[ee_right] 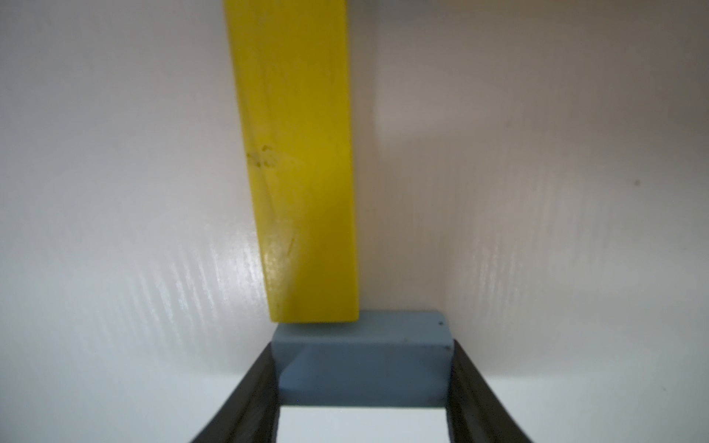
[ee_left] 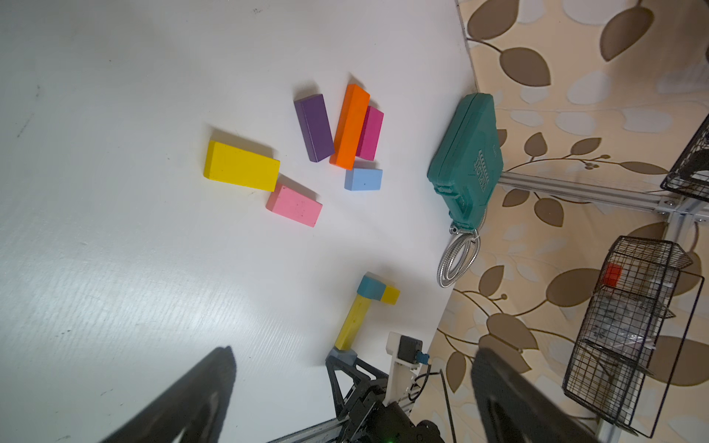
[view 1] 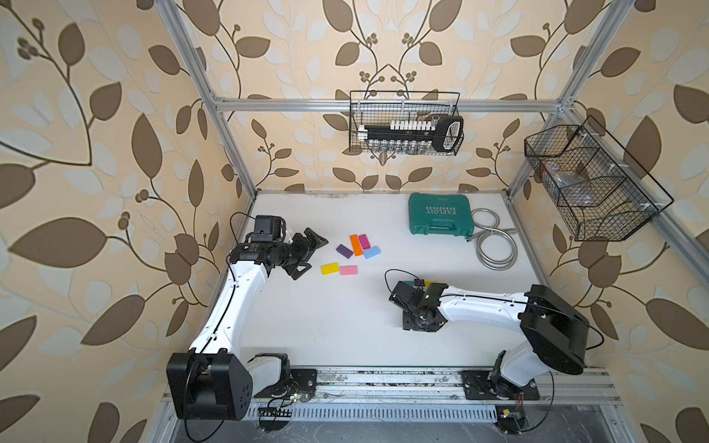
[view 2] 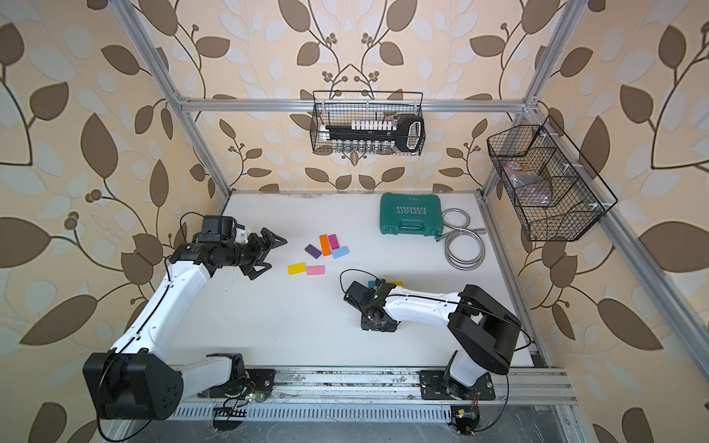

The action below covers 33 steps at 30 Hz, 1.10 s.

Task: Assemble the letter c with building blocks
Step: Assemble the building block at the center of the board.

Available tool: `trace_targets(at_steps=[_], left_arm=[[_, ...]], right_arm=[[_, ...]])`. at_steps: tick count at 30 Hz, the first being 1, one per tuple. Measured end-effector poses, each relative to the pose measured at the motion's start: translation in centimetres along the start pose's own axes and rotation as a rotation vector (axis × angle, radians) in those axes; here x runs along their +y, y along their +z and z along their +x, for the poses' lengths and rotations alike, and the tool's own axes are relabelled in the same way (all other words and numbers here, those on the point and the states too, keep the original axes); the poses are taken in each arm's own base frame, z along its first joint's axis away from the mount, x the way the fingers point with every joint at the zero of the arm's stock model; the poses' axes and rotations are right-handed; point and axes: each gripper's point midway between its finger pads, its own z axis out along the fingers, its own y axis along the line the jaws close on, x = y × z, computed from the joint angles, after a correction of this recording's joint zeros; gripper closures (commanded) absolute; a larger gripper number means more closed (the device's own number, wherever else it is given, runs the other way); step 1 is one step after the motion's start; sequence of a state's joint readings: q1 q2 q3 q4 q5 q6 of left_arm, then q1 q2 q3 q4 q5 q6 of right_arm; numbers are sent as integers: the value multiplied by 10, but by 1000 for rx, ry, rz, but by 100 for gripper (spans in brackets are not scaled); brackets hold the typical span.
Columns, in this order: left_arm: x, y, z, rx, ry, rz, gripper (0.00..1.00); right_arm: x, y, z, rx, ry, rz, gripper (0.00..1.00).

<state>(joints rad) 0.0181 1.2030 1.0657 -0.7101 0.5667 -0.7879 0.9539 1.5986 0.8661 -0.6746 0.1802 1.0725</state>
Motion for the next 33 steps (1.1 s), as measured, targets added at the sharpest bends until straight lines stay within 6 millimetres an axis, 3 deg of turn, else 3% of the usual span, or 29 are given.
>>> trace_targets(at_steps=[27, 33], left_arm=[[0, 0, 0, 0, 0, 0, 1], [0, 0, 0, 0, 0, 0, 1]], right_arm=[[-1, 1, -4, -6, 6, -1, 57], [-1, 1, -4, -5, 6, 0, 52]])
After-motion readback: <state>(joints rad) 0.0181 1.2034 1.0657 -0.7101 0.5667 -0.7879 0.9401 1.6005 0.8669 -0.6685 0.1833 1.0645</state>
